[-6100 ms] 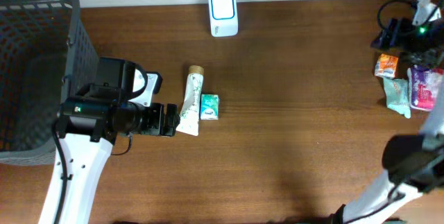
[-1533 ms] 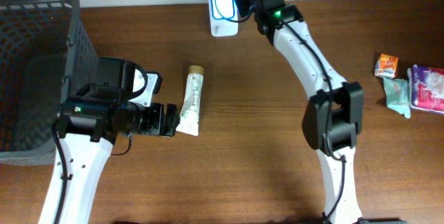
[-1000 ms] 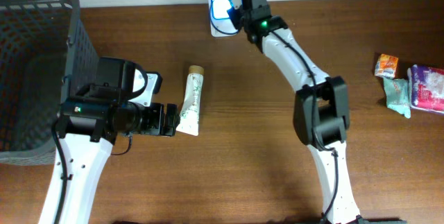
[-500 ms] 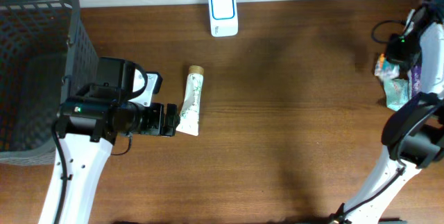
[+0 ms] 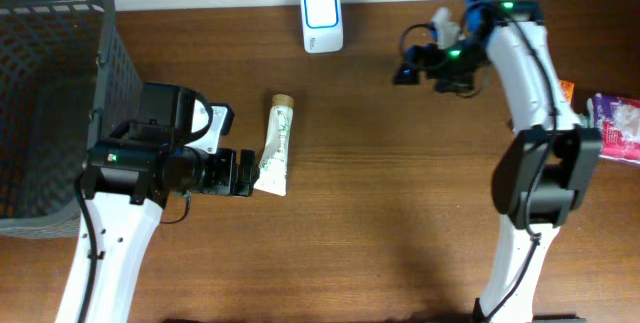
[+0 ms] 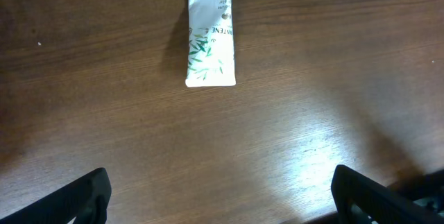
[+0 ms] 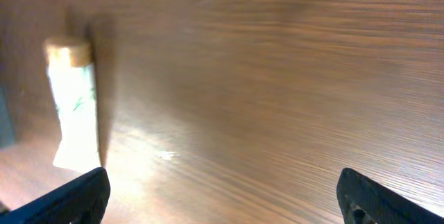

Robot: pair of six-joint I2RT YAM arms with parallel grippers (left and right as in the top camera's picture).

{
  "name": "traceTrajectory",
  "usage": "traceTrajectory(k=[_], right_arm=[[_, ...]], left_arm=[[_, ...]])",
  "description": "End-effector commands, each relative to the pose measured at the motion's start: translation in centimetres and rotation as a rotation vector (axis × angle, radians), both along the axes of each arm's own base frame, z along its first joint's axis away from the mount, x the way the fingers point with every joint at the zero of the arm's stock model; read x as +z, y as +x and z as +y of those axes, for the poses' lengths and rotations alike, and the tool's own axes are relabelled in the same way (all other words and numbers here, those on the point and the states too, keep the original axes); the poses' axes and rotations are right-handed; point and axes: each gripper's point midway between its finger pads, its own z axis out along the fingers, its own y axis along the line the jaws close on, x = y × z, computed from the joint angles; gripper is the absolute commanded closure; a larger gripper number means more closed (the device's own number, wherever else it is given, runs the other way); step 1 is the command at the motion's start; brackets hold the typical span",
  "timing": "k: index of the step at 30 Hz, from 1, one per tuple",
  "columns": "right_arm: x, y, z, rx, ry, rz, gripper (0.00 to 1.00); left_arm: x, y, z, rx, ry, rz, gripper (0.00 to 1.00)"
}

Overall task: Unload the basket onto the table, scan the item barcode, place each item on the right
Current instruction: 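Reach the right gripper to the white bamboo tube and grasp it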

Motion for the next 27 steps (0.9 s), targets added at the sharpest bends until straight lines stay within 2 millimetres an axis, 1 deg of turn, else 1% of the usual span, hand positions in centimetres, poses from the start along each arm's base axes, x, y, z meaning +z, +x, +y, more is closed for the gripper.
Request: traceTrajectory(k=[1,3,4,6,7,8,10,11,12,13,14,15,16,17,18,20,21,22,23,25,26,27], right_arm=[[0.0,-1.6,8.7,0.180,0.017,-0.034,0.01],[0.3,-2.3,14.2,0.293,0.031,-0.106,0.01],[0.4,-3.0,17.1,0.351,0.037,-0.141,0.01],[-0.4,-3.3,19.7,0.310,0.007,-0.132,0.01],[-1.2,-3.3,20.9,0.258,-0.016,-0.116,0.01],[-2.3,-3.5,22.6,0.212,-0.006,-0.091,0.01],[-3.4,-4.0,24.8,0.232,0.003,-0.095,0.01],[-4.0,-4.5,25.6,0.233,-0.002,-0.087,0.01],[-4.8,-4.9,26.0,0.222,-0.012,-0.065,0.06],[-6.0,-5.5,26.6,0.235,-0.028,-0.048,0.28],[-7.2,-5.8,26.7,0.238,-0.067,-0.045,0.34],[-8.2,-5.9,26.6,0.215,-0.098,-0.030,0.44],[-8.8,-6.1,26.6,0.209,-0.104,-0.016,0.61],[-9.1,-6.2,26.5,0.206,-0.110,-0.004,0.68],[-9.5,-6.3,25.9,0.200,-0.140,0.002,0.69],[-10.2,-6.3,23.9,0.177,-0.248,0.006,0.68],[-10.5,-6.6,23.0,0.170,-0.298,0.015,0.77],[-10.7,-6.9,21.9,0.165,-0.349,0.031,0.94],[-10.9,-7.4,20.7,0.160,-0.389,0.058,0.96],[-10.8,-8.2,17.3,0.135,-0.466,0.143,0.96],[-10.5,-8.4,15.4,0.117,-0.511,0.173,0.96],[-10.0,-8.4,13.0,0.092,-0.574,0.193,0.96]], left_arm=[[0.2,0.0,-0.1,-0.025,0.003,-0.014,0.01],[0.2,0.0,-0.1,-0.025,0.003,-0.014,0.01],[0.2,0.0,-0.1,-0.025,0.003,-0.014,0.01],[0.2,0.0,-0.1,-0.025,0.003,-0.014,0.01],[0.2,0.0,-0.1,-0.025,0.003,-0.014,0.01],[0.2,0.0,-0.1,-0.025,0.003,-0.014,0.01],[0.2,0.0,-0.1,-0.025,0.003,-0.014,0.01],[0.2,0.0,-0.1,-0.025,0.003,-0.014,0.01],[0.2,0.0,-0.1,-0.025,0.003,-0.014,0.01],[0.2,0.0,-0.1,-0.025,0.003,-0.014,0.01],[0.2,0.0,-0.1,-0.025,0.003,-0.014,0.01],[0.2,0.0,-0.1,-0.025,0.003,-0.014,0.01],[0.2,0.0,-0.1,-0.025,0.003,-0.014,0.01],[0.2,0.0,-0.1,-0.025,0.003,-0.014,0.01],[0.2,0.0,-0.1,-0.025,0.003,-0.014,0.01],[0.2,0.0,-0.1,-0.025,0.003,-0.014,0.01],[0.2,0.0,-0.1,-0.025,0.003,-0.014,0.01],[0.2,0.0,-0.1,-0.025,0.003,-0.014,0.01],[0.2,0.0,-0.1,-0.025,0.003,-0.014,0.01],[0.2,0.0,-0.1,-0.025,0.003,-0.014,0.01],[0.2,0.0,-0.1,-0.025,0.003,-0.014,0.01],[0.2,0.0,-0.1,-0.025,0.003,-0.014,0.01]])
